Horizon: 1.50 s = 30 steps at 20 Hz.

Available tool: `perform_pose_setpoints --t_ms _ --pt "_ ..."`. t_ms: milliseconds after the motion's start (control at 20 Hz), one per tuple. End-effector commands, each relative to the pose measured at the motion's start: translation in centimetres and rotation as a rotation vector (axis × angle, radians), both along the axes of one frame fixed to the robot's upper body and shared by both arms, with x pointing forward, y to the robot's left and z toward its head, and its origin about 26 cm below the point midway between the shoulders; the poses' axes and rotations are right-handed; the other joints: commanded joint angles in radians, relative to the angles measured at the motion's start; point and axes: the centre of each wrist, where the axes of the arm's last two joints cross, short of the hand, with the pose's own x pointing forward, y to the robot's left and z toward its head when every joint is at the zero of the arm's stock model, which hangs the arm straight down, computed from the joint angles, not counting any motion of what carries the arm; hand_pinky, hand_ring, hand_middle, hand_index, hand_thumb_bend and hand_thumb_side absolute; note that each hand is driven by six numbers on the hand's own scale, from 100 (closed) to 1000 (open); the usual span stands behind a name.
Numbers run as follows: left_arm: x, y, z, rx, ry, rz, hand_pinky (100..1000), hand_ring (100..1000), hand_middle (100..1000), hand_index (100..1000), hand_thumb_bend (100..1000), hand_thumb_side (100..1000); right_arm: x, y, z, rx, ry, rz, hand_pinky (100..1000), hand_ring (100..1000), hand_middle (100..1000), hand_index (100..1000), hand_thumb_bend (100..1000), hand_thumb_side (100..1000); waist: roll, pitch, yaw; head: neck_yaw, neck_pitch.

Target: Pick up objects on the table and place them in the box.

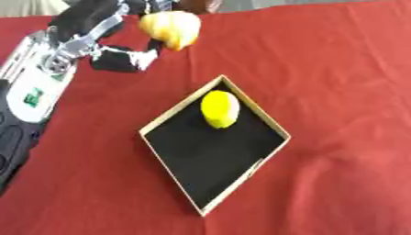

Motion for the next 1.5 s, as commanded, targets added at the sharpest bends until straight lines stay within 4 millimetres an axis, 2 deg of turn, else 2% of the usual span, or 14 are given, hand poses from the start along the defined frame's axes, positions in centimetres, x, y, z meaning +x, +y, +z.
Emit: perform_pose_setpoints --t_ms 50,350,750,950,1100,1200,1250,1300,1400,1450,1500 --pt "-2.4 -1.3 0.6 0.053 0.021 -0.083 670 548 606 626 100 220 -0.6 -0.5 1.0 -0.013 -0.032 -0.024 906 800 772 847 100 532 -0.002 -0.04 0.009 -0.016 0.019" --pt "-4.4 -3.7 -2.0 0.123 0.143 -0.172 674 541 609 627 100 255 -0.6 -0.5 0.9 -0.006 -0.022 -0.027 906 800 772 847 100 534 -0.002 -0.066 0.034 -0.028 0.038" --pt "-2.9 -4.3 -6.1 0.116 0.281 -0.101 678 537 615 631 100 273 -0.5 -0.4 0.5 0.002 -0.007 -0.017 906 800 772 847 100 534 -0.006 -0.077 0.033 -0.028 0.036" --pt "-1.9 -5.0 -8.5 0.141 0.326 -0.068 681 542 626 645 100 222 -0.5 -0.3 0.4 0.004 -0.004 -0.012 906 800 773 847 100 535 -0.008 -0.077 0.029 -0.026 0.034" --pt "-1.4 -5.3 -9.9 0.16 0.339 -0.044 706 570 667 686 100 140 -0.5 -0.3 0.4 0.002 -0.007 -0.008 905 800 773 847 100 534 -0.009 -0.076 0.029 -0.027 0.036" --pt "-1.2 -5.3 -10.6 0.18 0.334 -0.029 768 645 747 786 100 139 -0.5 -0.3 0.5 0.004 -0.011 -0.008 905 800 773 847 100 534 -0.01 -0.076 0.029 -0.03 0.037" --pt "-1.2 -5.3 -10.9 0.194 0.327 -0.021 781 669 762 807 100 134 -0.5 -0.3 0.5 0.004 -0.012 -0.008 905 800 773 847 100 534 -0.01 -0.076 0.029 -0.032 0.037" --pt "-1.1 -5.3 -11.0 0.209 0.316 -0.014 846 754 825 876 107 162 -0.5 -0.3 0.4 0.005 -0.011 -0.009 905 800 773 847 100 534 -0.01 -0.075 0.029 -0.036 0.037" --pt "-1.2 -5.2 -11.0 0.24 0.29 0.002 923 834 880 924 247 279 -0.5 -0.3 0.4 0.006 -0.008 -0.011 905 800 773 847 100 535 -0.009 -0.075 0.03 -0.042 0.039" --pt "-1.3 -5.2 -11.0 0.254 0.276 0.01 927 841 884 927 258 289 -0.5 -0.4 0.3 0.006 -0.007 -0.012 905 800 773 847 100 535 -0.009 -0.075 0.03 -0.043 0.039" --pt "-1.5 -5.1 -10.9 0.266 0.261 0.019 953 887 914 952 368 427 -0.5 -0.4 0.3 0.006 -0.007 -0.012 905 800 773 847 100 534 -0.009 -0.076 0.03 -0.045 0.04"
